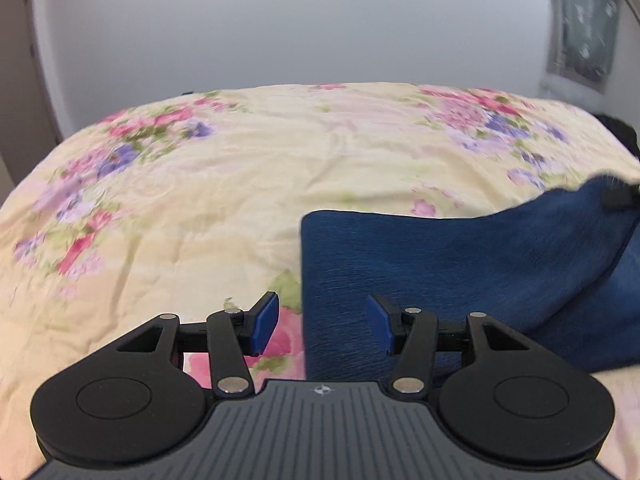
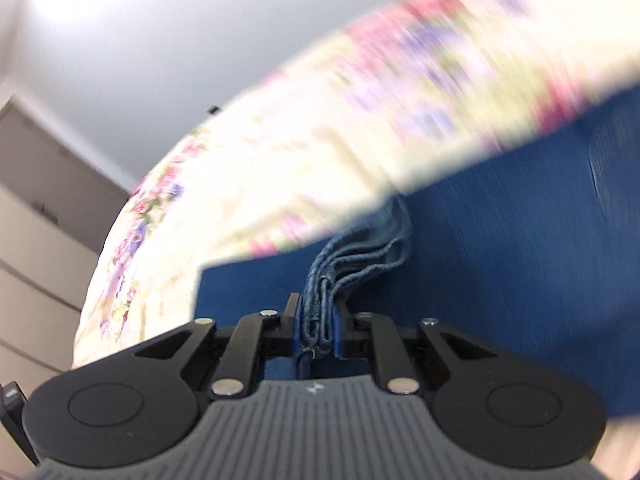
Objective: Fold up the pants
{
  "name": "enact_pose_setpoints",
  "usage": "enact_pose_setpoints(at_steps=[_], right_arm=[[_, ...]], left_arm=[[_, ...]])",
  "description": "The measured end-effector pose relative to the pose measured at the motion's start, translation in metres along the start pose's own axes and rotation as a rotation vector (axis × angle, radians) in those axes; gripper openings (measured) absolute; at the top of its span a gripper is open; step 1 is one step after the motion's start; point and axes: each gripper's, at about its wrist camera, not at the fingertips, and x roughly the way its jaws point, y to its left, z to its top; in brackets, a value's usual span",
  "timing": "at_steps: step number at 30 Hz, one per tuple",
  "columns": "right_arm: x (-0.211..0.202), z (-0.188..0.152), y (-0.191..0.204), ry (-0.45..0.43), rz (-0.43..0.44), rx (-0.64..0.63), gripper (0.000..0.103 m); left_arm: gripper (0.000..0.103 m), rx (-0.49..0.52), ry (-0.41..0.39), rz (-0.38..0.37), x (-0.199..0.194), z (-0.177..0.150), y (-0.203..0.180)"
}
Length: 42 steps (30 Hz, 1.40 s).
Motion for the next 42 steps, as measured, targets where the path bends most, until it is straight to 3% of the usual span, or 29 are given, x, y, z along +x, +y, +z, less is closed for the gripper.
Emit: enact_pose_setpoints(at_steps=[7,10,13,17,20,23,26,30,34,38,42], right_arm=[[-0.067,0.080,0.101,-0.155,0.008,-0.267,0.009],[-0.109,0.115,0.116,-0.229,-0.006,-0.326,0.009],[-0.157,0.146,0.104,-0.309,-0.066,-0.374,0.009],[-0.201,0.174,0.044,-0.361,-0.192,-0.362,0.009],[-0.212,0.180,-0.037,-0.352,-0.293,-0.281,0.009],[-0.199,0.172,-0.133,-0.309,-0.388,-0.161,0.009],[-0.159,0.147,-0.239,-0.190,-0.439,-0.017,0.009],[-0.125,0.107,-0.320,-0.135,-0.497,0.094,0.009],[-0.125,0.095,-0.348,-0.104,-0.453,0.118,0.009],[-0.122,0.100,-0.344,-0.069,-0.456,0.104,0.009],[-0.129,0.122,-0.319,-0.086,-0.432,0.055,0.009]], left_arm=[[0.060,-0.098,-0.009,-0.004,-0.012,0.009,0.013],[0.058,-0.100,-0.016,-0.027,-0.010,0.014,0.001],[0.055,-0.083,-0.023,-0.062,-0.004,0.018,-0.019],[0.049,-0.072,-0.014,-0.125,0.011,0.021,-0.050],[0.043,-0.045,0.008,-0.161,0.024,0.020,-0.075],[0.040,0.007,0.027,-0.161,0.040,0.017,-0.100],[0.032,0.033,0.055,-0.162,0.057,0.015,-0.119],[0.028,0.049,0.056,-0.202,0.069,0.017,-0.140],[0.026,0.074,0.075,-0.204,0.087,0.021,-0.163],[0.024,0.096,0.158,-0.151,0.111,0.018,-0.182],[0.024,0.038,0.157,-0.147,0.111,0.019,-0.178]])
